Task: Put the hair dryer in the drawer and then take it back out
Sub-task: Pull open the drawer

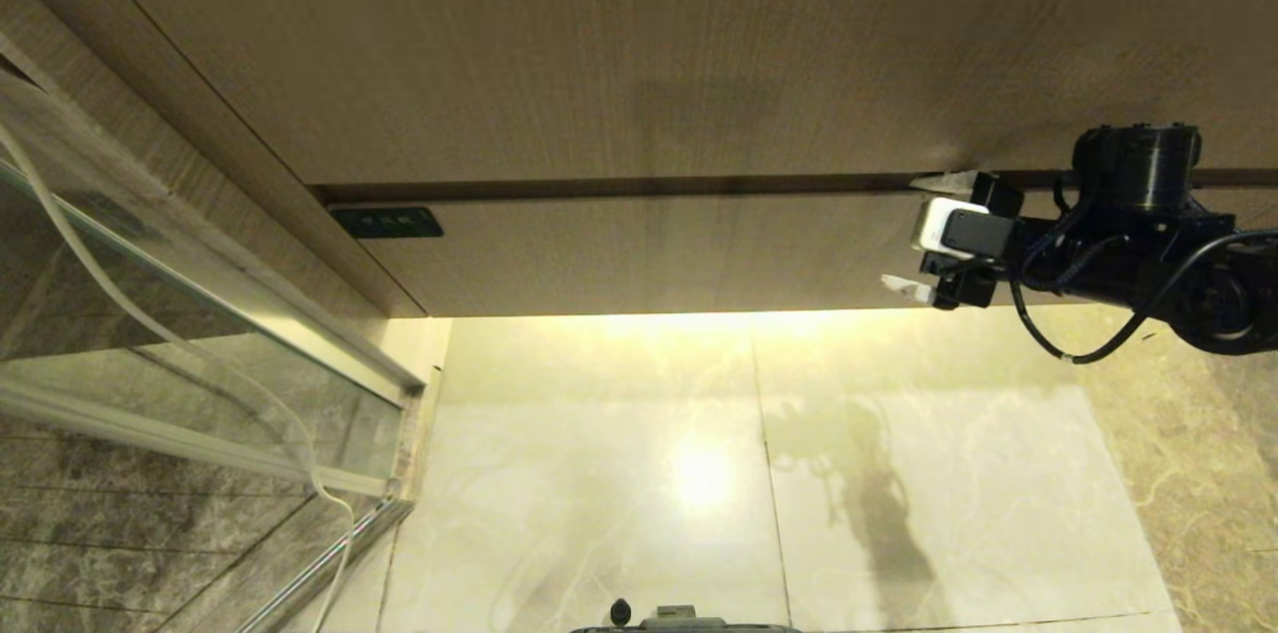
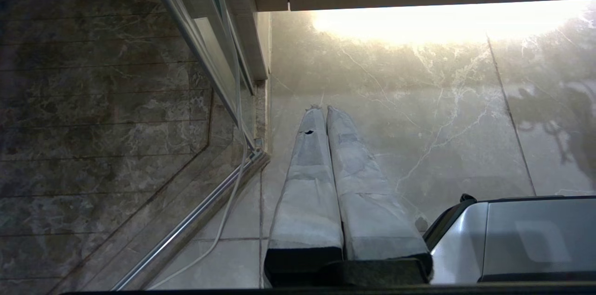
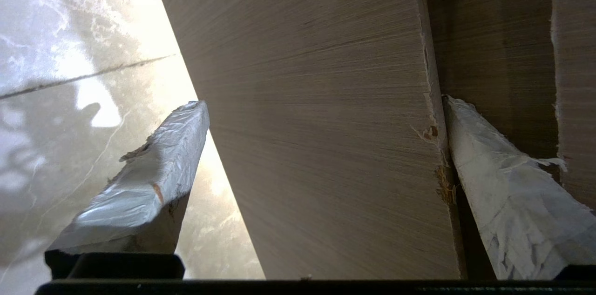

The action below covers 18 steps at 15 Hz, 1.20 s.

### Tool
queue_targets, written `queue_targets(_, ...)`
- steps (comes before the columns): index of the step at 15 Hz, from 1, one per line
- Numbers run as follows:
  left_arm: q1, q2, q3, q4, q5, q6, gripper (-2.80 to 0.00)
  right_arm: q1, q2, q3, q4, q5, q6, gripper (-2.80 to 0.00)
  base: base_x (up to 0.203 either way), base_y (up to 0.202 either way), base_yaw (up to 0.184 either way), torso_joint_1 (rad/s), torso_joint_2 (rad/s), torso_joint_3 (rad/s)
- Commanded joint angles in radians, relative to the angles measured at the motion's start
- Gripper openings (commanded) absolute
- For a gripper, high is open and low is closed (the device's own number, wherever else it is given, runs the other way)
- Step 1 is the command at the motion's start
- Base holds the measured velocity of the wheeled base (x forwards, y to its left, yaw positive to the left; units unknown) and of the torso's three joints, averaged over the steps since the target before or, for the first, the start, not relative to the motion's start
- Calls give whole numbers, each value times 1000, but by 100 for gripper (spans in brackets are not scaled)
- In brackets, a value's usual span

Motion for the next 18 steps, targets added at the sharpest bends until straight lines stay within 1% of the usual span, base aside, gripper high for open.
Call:
queue_targets(1, 0, 0, 0, 0, 0, -1, -280, 0, 3, 0, 85, -28, -4, 0, 0, 0, 0, 0, 0, 0)
queue_targets(4, 0, 0, 0, 0, 0, -1, -280, -5, -8, 4, 142, -36, -2, 0, 0, 0, 0, 0, 0, 0)
queue_targets(7, 0, 0, 0, 0, 0, 1, -280, -6, -13, 10, 153, -41, 2, 0, 0, 0, 0, 0, 0, 0)
queue_targets(12, 0, 0, 0, 0, 0, 1, -280, -8, -28, 31, 198, -99, 4, 0, 0, 0, 0, 0, 0, 0)
queue_targets(14, 0, -1, 2, 0, 0, 1, -280, -8, -33, 33, 229, -104, 5, 0, 0, 0, 0, 0, 0, 0)
queue_targets(18, 0, -2, 0, 0, 0, -1, -280, -8, -30, 31, 231, -105, 8, 0, 0, 0, 0, 0, 0, 0)
